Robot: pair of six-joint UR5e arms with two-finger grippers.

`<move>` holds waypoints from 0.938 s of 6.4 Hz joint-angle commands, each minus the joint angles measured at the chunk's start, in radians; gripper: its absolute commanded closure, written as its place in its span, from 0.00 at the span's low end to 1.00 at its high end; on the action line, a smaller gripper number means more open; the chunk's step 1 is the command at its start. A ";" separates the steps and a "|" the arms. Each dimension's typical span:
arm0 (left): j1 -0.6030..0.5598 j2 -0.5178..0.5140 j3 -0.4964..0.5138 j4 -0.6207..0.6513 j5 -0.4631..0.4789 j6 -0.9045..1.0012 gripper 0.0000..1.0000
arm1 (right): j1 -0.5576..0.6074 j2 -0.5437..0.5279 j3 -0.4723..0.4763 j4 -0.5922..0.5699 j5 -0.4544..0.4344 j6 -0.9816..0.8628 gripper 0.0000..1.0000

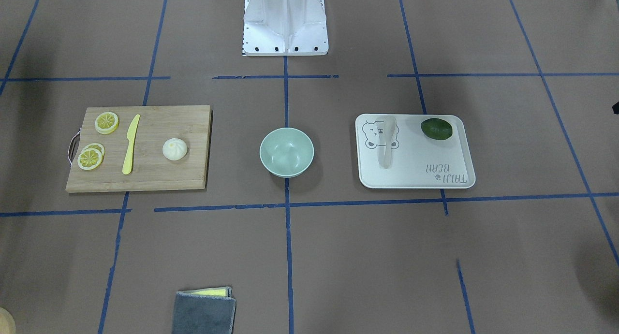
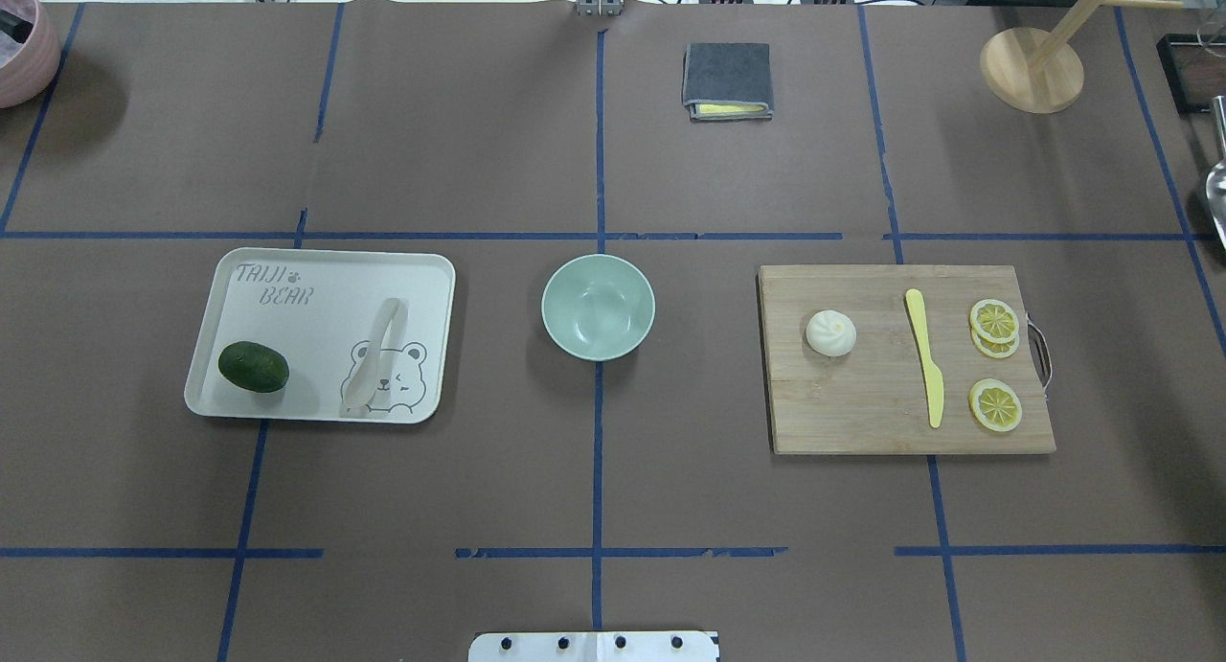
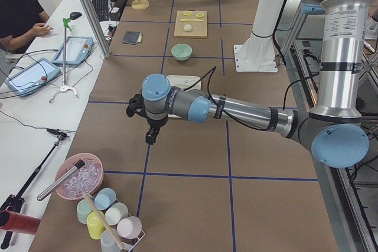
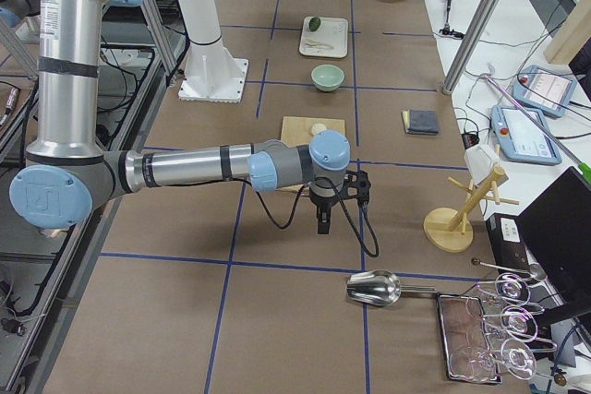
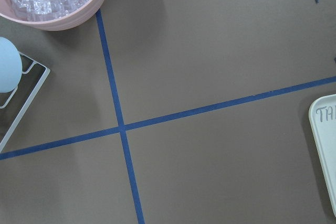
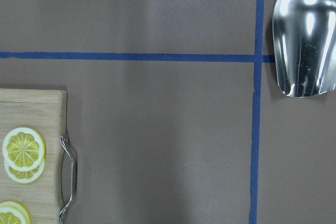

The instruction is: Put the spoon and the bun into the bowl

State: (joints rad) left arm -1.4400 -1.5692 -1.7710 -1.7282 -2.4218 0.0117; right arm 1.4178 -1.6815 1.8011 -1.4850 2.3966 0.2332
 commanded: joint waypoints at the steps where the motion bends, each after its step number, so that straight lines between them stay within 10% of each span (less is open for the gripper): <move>1: 0.149 -0.026 -0.011 -0.102 0.004 -0.056 0.00 | -0.040 0.009 0.015 0.020 0.003 0.001 0.00; 6: 0.591 -0.334 0.021 -0.125 0.228 -0.579 0.00 | -0.063 -0.014 0.014 0.118 0.002 -0.005 0.04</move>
State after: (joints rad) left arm -0.9417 -1.8599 -1.7628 -1.8531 -2.2156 -0.4773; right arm 1.3575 -1.6931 1.8140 -1.3744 2.3952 0.2283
